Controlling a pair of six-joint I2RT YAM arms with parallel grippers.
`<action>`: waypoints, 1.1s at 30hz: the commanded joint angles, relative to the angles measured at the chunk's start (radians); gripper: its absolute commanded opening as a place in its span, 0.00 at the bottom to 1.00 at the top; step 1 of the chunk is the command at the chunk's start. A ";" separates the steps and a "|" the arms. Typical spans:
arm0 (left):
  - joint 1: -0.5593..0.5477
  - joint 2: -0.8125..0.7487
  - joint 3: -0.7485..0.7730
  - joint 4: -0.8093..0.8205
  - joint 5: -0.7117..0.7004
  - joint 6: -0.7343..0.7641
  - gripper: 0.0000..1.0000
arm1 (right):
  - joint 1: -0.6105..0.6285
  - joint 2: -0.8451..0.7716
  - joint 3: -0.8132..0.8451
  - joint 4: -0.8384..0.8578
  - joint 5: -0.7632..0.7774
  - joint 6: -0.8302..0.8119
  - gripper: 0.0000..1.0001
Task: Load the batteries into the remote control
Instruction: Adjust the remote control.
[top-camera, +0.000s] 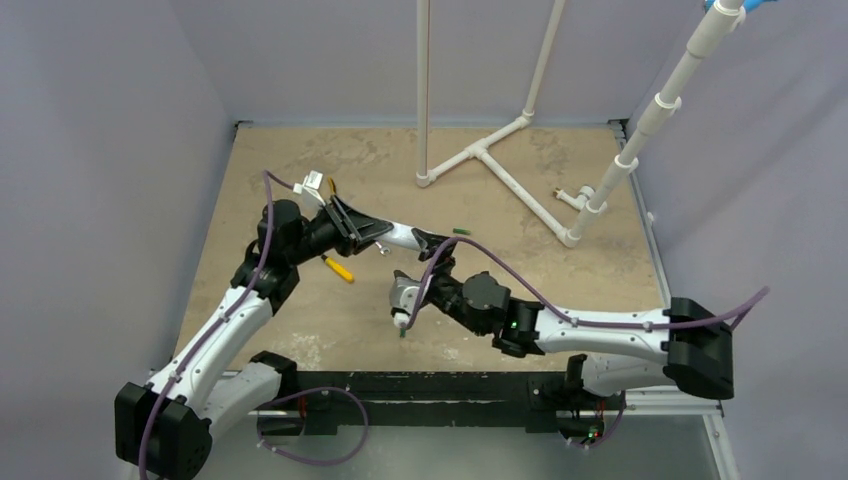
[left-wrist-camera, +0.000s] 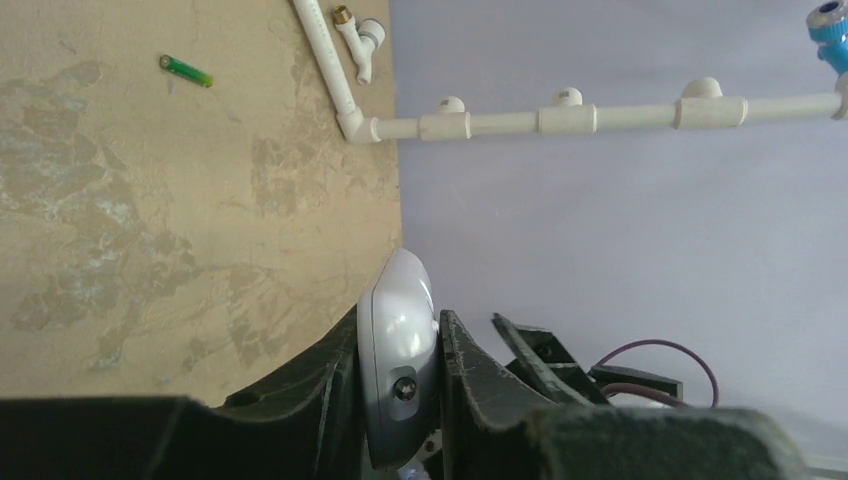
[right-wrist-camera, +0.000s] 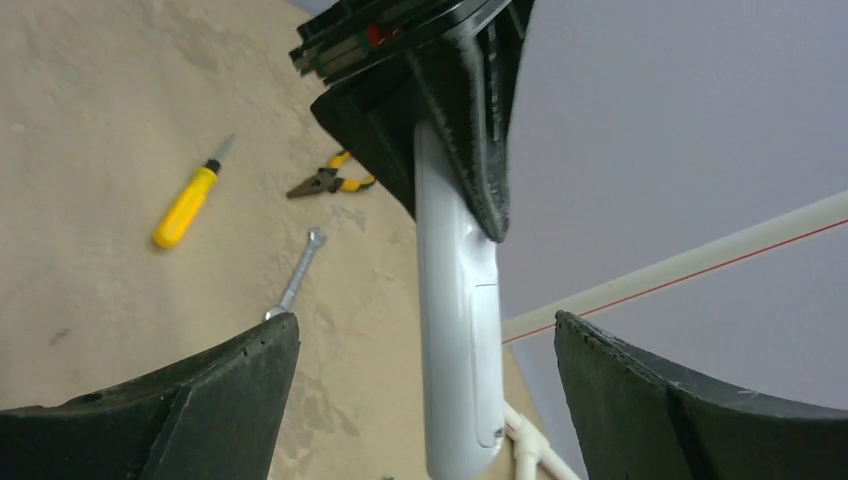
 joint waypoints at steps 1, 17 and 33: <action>-0.004 -0.040 0.019 0.003 0.019 0.138 0.00 | 0.006 -0.164 0.069 -0.249 -0.176 0.200 0.96; -0.018 -0.113 -0.013 -0.033 0.156 0.458 0.00 | -0.073 -0.460 0.067 -0.620 -0.396 0.289 0.96; -0.065 -0.102 -0.002 0.017 0.243 0.545 0.00 | -0.128 -0.333 -0.010 -0.350 -0.351 0.486 0.98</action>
